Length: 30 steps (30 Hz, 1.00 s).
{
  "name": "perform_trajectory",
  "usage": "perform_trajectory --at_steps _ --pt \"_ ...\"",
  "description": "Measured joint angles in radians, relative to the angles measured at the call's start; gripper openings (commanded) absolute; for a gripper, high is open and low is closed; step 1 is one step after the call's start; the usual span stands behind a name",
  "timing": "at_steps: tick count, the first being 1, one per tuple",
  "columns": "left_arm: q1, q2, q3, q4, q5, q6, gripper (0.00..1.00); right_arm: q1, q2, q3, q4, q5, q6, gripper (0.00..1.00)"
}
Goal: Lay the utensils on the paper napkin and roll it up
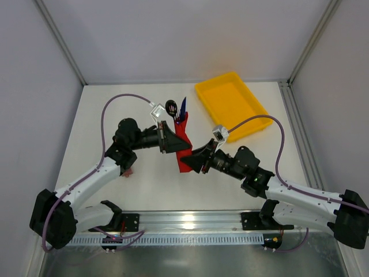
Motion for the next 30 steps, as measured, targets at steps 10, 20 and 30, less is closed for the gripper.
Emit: perform_trajectory --at_steps 10,20,30 --pt "0.000 -0.006 0.000 0.018 -0.011 -0.024 0.03 -0.001 0.022 0.000 0.029 -0.002 0.002 0.28" --pt "0.000 -0.022 0.000 0.029 -0.031 -0.040 0.08 -0.005 0.021 0.000 0.048 0.000 -0.007 0.06" --pt "-0.002 -0.033 0.000 0.061 -0.051 -0.043 0.47 -0.004 -0.010 0.000 0.028 -0.011 -0.015 0.04"
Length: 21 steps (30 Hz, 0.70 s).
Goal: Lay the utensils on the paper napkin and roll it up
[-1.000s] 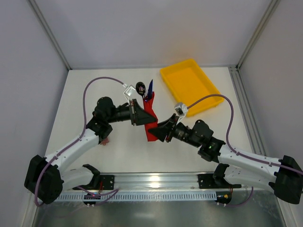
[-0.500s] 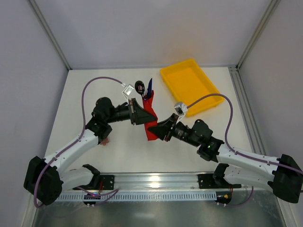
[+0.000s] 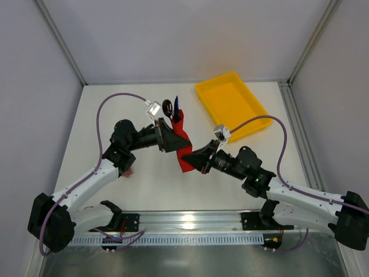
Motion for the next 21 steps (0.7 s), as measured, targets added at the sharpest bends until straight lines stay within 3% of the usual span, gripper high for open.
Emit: perform_trajectory --at_steps 4,7,15,21 --pt "0.000 -0.012 0.000 -0.006 -0.023 0.011 0.61 0.002 -0.018 0.003 -0.023 -0.016 -0.009 0.04" --pt "0.000 -0.031 0.000 -0.010 -0.040 0.024 0.66 0.005 -0.019 0.013 -0.024 -0.031 -0.011 0.04" --pt "0.001 -0.018 0.000 0.044 -0.027 0.009 0.70 0.008 -0.015 0.037 -0.026 -0.052 -0.009 0.04" --pt "0.003 0.003 -0.004 0.117 -0.012 -0.023 0.66 0.005 0.011 0.057 -0.020 -0.058 0.002 0.04"
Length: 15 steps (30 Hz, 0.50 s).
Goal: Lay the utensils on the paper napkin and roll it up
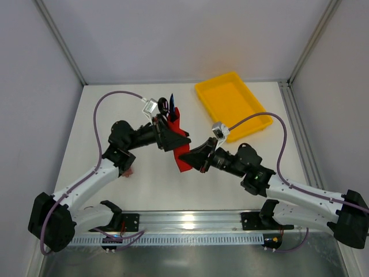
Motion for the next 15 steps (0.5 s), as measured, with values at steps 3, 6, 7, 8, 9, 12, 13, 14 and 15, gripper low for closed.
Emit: perform_trajectory --at_steps 3,6,7,8,9,12,13,14,15 --pt "0.000 0.000 -0.011 0.016 0.000 -0.006 0.61 -0.004 0.003 0.001 0.000 -0.002 0.001 0.04" --pt "0.000 -0.004 -0.025 0.020 0.000 -0.006 0.54 -0.015 0.003 0.001 0.000 -0.002 0.004 0.04" --pt "0.000 -0.005 -0.028 0.020 0.000 -0.005 0.52 -0.018 0.003 0.001 0.000 -0.002 0.005 0.04" --pt "0.000 -0.006 -0.030 0.019 0.000 -0.004 0.50 -0.022 0.003 0.001 0.000 -0.002 0.005 0.04" --pt "0.000 -0.007 -0.031 0.019 -0.001 -0.003 0.48 -0.026 0.003 0.001 -0.001 -0.002 0.007 0.04" --pt "0.000 -0.009 -0.031 0.019 -0.002 -0.003 0.42 -0.032 0.003 0.001 -0.002 -0.003 0.008 0.04" --pt "0.000 -0.009 -0.031 0.019 -0.002 -0.004 0.41 -0.032 0.003 0.001 -0.002 -0.003 0.009 0.04" --pt "0.000 -0.009 -0.031 0.021 -0.002 -0.003 0.39 -0.034 0.003 0.001 -0.004 -0.003 0.009 0.04" --pt "0.000 -0.010 -0.031 0.021 -0.002 -0.003 0.35 -0.034 0.003 0.001 -0.005 -0.003 0.009 0.04"
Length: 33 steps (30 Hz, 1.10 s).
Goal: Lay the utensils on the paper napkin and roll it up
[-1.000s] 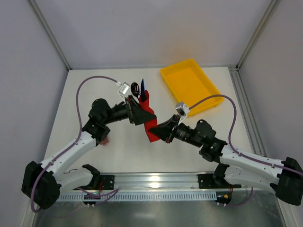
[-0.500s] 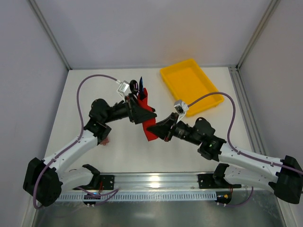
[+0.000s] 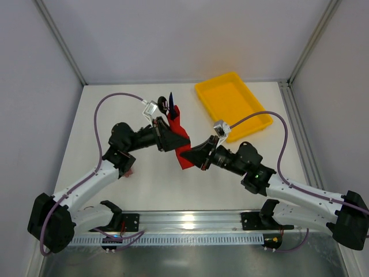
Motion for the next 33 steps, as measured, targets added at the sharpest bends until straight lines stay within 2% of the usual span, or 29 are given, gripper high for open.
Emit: perform_trajectory --at_steps 6,11,15,19,22,25,29,33 --pt "-0.003 -0.010 -0.001 -0.007 -0.003 0.002 0.20 -0.008 0.000 -0.009 0.005 -0.005 0.009 0.04" --pt "-0.007 -0.014 -0.002 -0.017 -0.005 0.003 0.11 -0.011 0.000 -0.021 0.021 -0.015 0.022 0.05" --pt "-0.010 -0.014 -0.002 -0.029 -0.006 0.003 0.00 -0.011 0.000 -0.036 0.042 -0.019 0.029 0.19" --pt "-0.006 -0.014 -0.002 -0.051 -0.012 0.003 0.00 -0.013 -0.001 -0.063 0.067 -0.028 0.033 0.28" --pt "-0.005 -0.010 -0.002 -0.064 -0.026 0.007 0.00 -0.013 -0.003 -0.084 0.066 -0.047 0.031 0.43" --pt "-0.003 -0.001 -0.002 -0.086 -0.034 0.022 0.00 -0.013 -0.024 -0.103 0.045 -0.052 0.021 0.53" --pt "-0.002 0.026 -0.002 -0.113 -0.039 0.028 0.00 -0.024 -0.084 -0.106 -0.016 -0.051 -0.003 0.61" --pt "-0.002 0.050 -0.002 -0.116 -0.039 0.031 0.00 -0.082 -0.107 -0.082 -0.072 -0.078 -0.017 0.65"
